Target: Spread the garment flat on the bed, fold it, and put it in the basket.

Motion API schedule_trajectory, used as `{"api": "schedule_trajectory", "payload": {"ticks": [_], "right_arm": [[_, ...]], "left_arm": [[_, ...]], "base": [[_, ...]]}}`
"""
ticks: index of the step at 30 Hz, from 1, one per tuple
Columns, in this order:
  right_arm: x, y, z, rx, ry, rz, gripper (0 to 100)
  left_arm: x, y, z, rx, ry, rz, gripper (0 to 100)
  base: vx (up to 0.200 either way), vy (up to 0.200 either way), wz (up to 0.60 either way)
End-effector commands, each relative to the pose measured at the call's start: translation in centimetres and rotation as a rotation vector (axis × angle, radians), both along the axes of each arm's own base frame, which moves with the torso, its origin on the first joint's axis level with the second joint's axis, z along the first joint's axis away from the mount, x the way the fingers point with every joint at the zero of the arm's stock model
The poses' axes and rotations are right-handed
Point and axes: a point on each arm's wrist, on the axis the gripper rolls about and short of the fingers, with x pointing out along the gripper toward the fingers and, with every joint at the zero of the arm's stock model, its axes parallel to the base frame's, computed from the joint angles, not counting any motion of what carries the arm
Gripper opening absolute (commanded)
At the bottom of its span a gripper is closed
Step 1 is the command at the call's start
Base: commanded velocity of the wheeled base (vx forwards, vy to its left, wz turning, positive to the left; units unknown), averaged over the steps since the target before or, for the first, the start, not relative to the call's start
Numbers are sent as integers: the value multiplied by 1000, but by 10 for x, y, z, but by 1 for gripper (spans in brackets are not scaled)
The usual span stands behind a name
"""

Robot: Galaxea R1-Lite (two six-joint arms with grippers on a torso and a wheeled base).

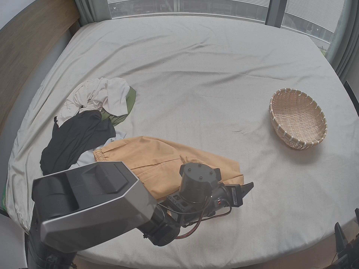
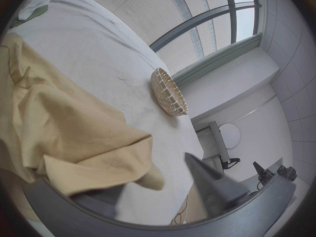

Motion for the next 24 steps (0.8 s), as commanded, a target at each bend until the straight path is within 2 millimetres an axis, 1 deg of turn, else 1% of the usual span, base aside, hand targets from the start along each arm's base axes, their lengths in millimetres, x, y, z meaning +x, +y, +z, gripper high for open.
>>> {"api": "schedule_trajectory", "payload": {"ticks": [1,5,8,9,10,13,14,17,21,24], "right_arm": [[0,0,-5,0,1,1,100],[0,0,-5,0,1,1,100],[0,0,-5,0,1,-1,100],[0,0,-5,0,1,-1,100],[0,0,-5,0,1,-1,100],[0,0,-5,0,1,-1,100],[0,0,-5,0,0,-1,100],[0,0,-5,0,1,-1,100],[0,0,-5,0,1,-1,100],[0,0,-5,0,1,-1,100]], "left_arm": [[-4,4,11,-6,-11,22,100],[-6,14,24,-14,-21,37,100],[-10,27,34,-17,-23,49,100],[-10,27,35,-18,-24,49,100],[-14,32,42,-23,-25,48,100],[-17,36,46,-25,-21,48,100],[-24,41,49,-30,0,49,100],[-31,45,50,-25,4,45,100],[-31,54,50,-17,1,63,100],[-20,76,45,-12,-8,125,100]], "base": [[0,0,0],[0,0,0],[0,0,0],[0,0,0],[0,0,0],[0,0,0],[0,0,0],[0,0,0],[0,0,0],[0,0,0]]}}
